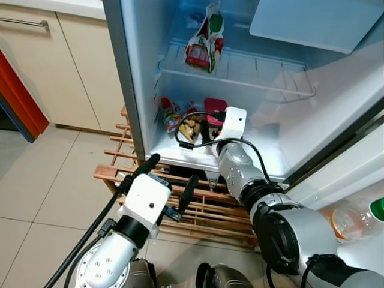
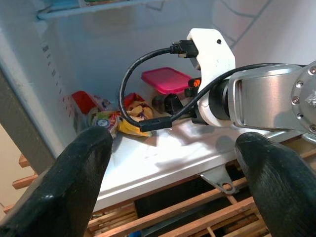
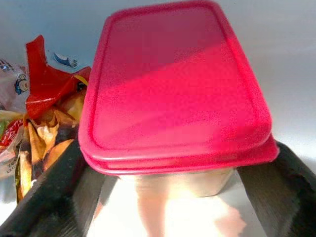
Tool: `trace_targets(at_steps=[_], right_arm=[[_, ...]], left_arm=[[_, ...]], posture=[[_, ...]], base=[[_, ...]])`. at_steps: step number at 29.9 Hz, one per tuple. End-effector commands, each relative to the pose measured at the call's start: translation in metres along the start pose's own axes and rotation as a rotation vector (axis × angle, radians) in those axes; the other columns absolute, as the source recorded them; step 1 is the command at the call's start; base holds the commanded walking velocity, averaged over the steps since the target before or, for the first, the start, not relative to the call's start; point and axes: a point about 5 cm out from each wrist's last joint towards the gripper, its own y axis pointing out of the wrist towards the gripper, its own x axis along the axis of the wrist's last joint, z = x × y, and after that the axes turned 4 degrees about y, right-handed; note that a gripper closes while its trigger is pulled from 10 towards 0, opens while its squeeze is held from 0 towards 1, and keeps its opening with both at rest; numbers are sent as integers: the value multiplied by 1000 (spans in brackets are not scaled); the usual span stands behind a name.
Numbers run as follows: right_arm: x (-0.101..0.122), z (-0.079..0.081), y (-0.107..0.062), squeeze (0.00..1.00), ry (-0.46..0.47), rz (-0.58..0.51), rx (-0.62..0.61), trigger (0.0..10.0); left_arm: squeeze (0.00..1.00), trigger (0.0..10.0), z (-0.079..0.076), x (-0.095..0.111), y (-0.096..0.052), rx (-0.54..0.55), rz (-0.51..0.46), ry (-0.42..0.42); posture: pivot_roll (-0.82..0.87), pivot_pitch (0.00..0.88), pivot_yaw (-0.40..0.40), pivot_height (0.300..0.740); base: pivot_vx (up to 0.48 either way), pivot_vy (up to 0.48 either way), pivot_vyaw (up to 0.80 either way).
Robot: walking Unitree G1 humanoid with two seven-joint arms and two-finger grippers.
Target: Restocking fridge
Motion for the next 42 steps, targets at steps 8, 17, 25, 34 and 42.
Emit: trace_targets(at_steps=[8,17,25,34,42], right_arm=[[-1,31,-1,1000,73,-5,95,10000],[-11,39,-4,0,106,42,136,10000],[-10,54,-5,0,92,44,204,10000],[-25,45,-9,0,42,102,254,10000],[-34,27,-10,0,16,153,246,10000]], left_arm=[[0,10000,0,2,6,-9,-12,22],[0,10000,1,3,15,-4,-34,34],[0,10000,12,0,30,15,-64,69],[0,10000,24,-13,51,58,-57,52],[0,10000,38,-22,74,61,-59,23]], posture=[[236,155,-115,740],[216,126,-124,740],[210,34,-141,740],[206,0,-152,740],[158,0,-108,740]], base=[[0,0,0],[0,0,0],[0,0,0],[0,0,0],[0,0,0]])
